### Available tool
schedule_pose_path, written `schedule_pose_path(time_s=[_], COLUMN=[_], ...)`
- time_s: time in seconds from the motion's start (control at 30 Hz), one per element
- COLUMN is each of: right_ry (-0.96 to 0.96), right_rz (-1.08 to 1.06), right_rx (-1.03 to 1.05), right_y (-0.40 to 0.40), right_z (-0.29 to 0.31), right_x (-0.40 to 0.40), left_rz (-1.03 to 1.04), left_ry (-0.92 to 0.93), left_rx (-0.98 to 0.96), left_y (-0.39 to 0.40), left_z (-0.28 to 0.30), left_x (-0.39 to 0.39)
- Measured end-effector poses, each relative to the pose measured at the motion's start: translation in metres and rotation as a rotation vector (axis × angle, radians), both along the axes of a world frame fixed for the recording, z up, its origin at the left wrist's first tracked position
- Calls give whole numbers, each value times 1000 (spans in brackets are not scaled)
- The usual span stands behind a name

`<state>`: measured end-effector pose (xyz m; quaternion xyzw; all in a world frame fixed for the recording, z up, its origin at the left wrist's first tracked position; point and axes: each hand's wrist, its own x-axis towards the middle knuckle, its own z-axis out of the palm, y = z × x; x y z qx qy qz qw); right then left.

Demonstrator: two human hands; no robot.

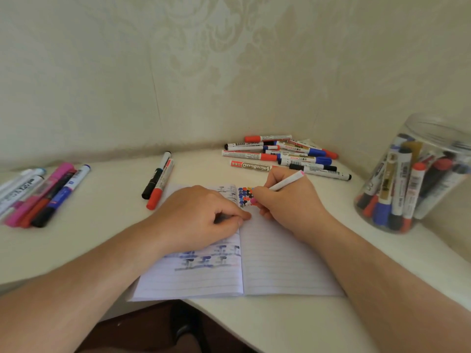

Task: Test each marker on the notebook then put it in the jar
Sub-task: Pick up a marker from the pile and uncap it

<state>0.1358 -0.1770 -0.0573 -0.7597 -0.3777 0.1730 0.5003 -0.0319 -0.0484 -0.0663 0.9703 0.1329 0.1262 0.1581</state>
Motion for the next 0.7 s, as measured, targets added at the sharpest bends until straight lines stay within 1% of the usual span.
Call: schedule_pose_path(time_s=[0.17,0.37,0.57,0.63,0.7], right_ry=[-84,24,-110,-112,-62], right_rz=[-15,-20,-10,-20,-21], right_rx=[-42,21,-42,-38,-12], right_y=[1,-2,0,0,-2], right_z=[1,0,3,3,2], right_x=[-4,0,-5,-4,-3], left_rz=[-2,-5,1,2,3], left_ry=[4,18,13,13,15], left_rx=[10,-2,9,9,4], left_y=[0,-1,-2,-2,-3], left_z=[0,0,1,2,3], left_x=[1,1,1,0,0])
